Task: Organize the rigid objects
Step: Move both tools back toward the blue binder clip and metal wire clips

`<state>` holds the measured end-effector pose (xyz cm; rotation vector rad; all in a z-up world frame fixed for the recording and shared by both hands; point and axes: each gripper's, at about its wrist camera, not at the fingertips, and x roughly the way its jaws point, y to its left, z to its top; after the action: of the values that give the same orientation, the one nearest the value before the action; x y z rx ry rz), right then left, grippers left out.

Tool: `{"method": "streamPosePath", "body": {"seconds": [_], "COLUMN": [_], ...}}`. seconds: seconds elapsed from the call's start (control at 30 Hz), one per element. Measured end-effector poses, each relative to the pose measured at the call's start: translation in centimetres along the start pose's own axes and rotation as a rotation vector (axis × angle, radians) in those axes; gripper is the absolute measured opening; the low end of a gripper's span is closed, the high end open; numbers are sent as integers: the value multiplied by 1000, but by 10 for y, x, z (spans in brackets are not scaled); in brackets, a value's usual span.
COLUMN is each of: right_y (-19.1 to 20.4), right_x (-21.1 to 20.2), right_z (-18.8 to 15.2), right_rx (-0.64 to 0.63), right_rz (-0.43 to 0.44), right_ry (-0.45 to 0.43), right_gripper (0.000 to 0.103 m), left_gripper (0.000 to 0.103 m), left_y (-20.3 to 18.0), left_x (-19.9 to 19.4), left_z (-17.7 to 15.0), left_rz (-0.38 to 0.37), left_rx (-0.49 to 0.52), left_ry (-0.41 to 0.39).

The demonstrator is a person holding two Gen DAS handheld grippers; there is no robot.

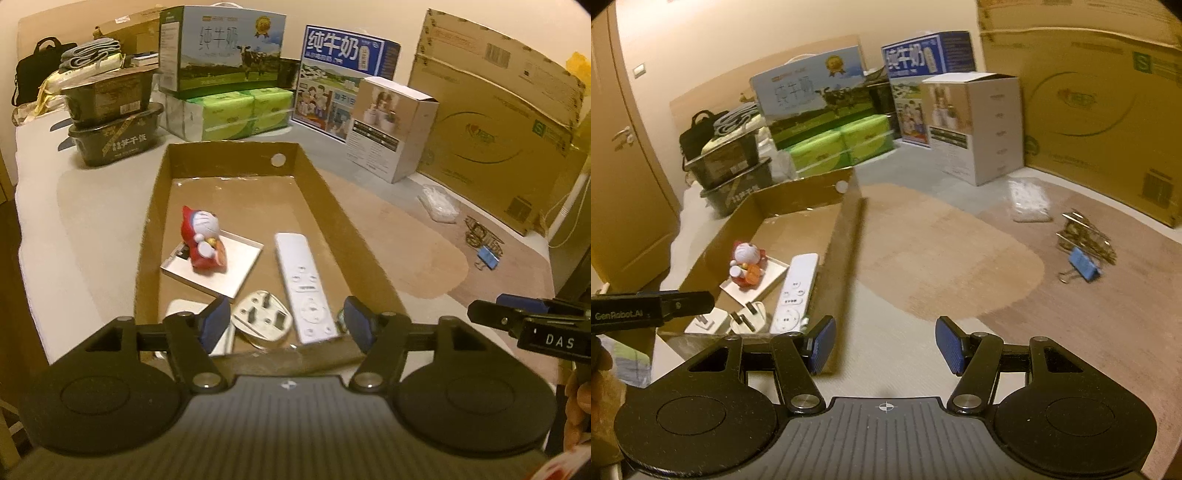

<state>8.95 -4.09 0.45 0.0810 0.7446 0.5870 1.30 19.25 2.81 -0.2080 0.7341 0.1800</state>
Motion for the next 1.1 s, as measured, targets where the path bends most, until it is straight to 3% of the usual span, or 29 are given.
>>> {"method": "streamPosePath", "body": {"seconds": [0.37, 0.6, 0.73, 1.1], "right_y": [-29, -49, -64, -117], "right_x": [-28, -43, -52, -70], "right_z": [-10, -13, -14, -10], "right_rx": [50, 81, 107, 168], "right_rz": [-56, -100, -132, -218], "right_ry": [-22, -42, -55, -85], "right_gripper": [61, 61, 62, 64], "left_gripper": [88, 91, 96, 96], "left_y": [-29, -54, -71, -125], "left_x": [-7, -5, -1, 28], "left_z": [-7, -4, 1, 20], "left_rz": [-22, -16, -51, -165], "left_rx": [36, 89, 108, 163], "left_ry": [-11, -37, -39, -12]}}
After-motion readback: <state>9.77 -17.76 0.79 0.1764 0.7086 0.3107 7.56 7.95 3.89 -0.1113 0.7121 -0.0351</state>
